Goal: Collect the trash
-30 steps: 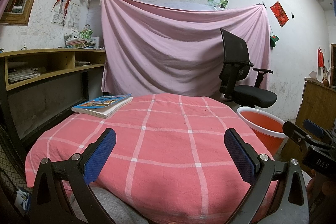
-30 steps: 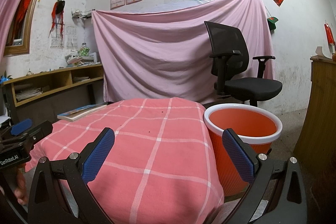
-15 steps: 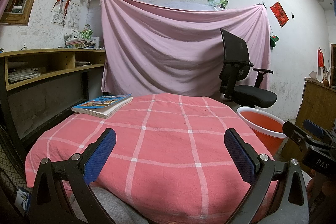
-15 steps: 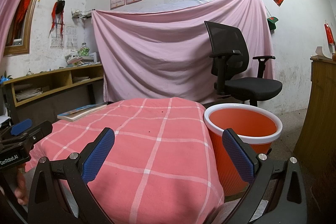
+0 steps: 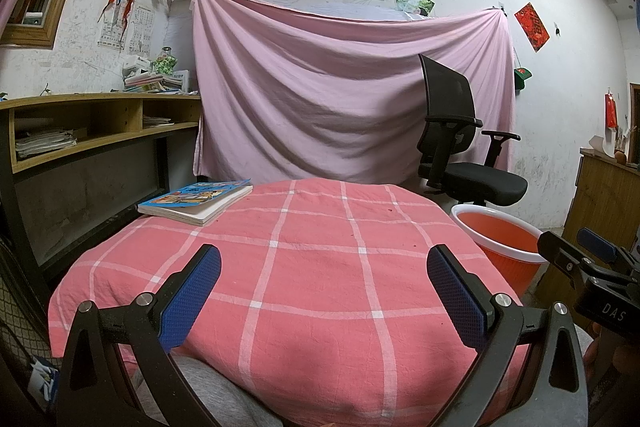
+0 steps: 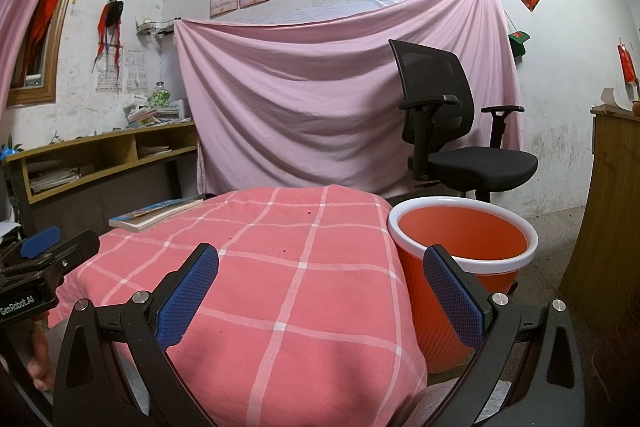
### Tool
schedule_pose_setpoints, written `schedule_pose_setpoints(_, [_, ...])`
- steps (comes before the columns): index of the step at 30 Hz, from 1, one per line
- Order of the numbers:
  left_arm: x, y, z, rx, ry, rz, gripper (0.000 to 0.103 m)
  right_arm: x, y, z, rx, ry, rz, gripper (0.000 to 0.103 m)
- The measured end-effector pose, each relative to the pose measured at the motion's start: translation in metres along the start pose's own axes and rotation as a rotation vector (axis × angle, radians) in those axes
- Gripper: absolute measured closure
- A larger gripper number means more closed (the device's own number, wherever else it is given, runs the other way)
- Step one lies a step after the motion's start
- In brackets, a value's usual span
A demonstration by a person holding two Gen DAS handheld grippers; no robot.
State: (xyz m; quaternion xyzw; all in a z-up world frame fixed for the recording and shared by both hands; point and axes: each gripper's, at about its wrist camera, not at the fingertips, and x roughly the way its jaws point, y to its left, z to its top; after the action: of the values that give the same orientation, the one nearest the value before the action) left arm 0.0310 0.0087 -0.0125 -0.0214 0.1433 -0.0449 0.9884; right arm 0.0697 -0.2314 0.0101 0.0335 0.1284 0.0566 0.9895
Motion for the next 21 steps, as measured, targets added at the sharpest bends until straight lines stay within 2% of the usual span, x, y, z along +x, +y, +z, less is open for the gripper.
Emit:
schedule_pose_setpoints(14, [0.0008,0.0017,-0.0005,-0.012,0.002,-0.008,0.002,-0.0002,0.0001,0.0008,0.001,0.001,0.0,0.0])
schedule_pose_setpoints(21, [0.001,0.0055,-0.0006,-0.02,0.0,0.014,0.002,-0.0001,0.0002,0.0012,0.001,0.001,0.0,0.0])
